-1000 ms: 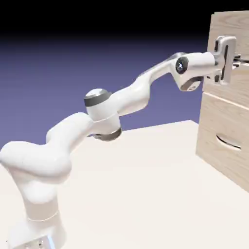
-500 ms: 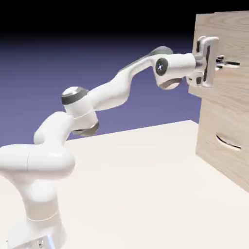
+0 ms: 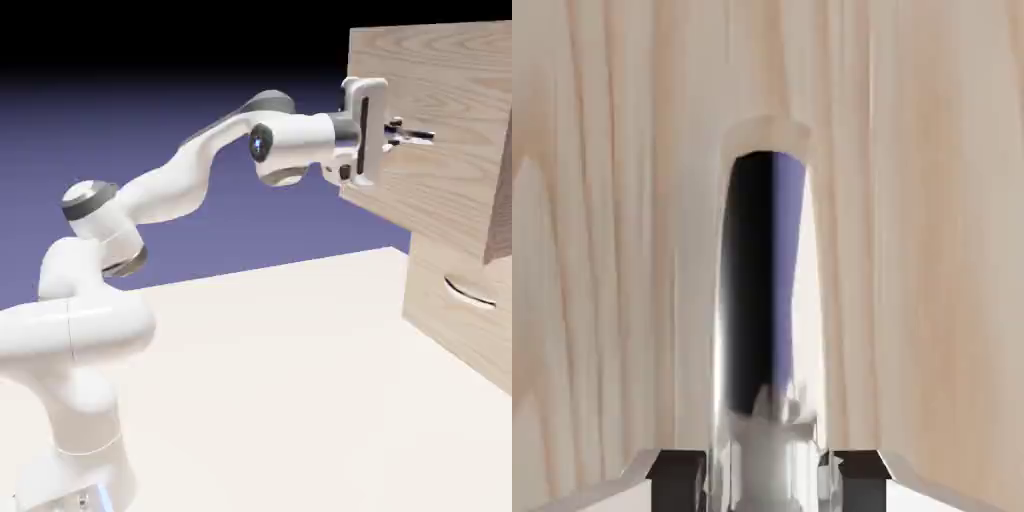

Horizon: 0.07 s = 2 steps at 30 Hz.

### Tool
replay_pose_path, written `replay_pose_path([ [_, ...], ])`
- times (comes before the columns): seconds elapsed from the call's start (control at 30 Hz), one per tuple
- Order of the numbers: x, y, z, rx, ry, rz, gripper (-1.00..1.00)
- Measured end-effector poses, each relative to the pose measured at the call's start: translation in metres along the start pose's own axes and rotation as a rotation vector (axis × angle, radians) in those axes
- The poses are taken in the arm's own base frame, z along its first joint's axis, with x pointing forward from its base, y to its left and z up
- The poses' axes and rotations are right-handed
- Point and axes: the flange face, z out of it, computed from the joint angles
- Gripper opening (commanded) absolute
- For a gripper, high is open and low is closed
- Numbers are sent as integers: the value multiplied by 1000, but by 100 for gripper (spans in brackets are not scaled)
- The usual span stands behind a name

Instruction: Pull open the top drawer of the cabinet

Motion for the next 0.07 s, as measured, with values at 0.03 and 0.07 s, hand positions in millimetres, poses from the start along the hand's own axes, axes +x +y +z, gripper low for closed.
replay_pose_path([
  [0.03, 0, 0, 0, -1, 2, 0, 100],
  [0.07, 0, 0, 0, -1, 2, 0, 100],
])
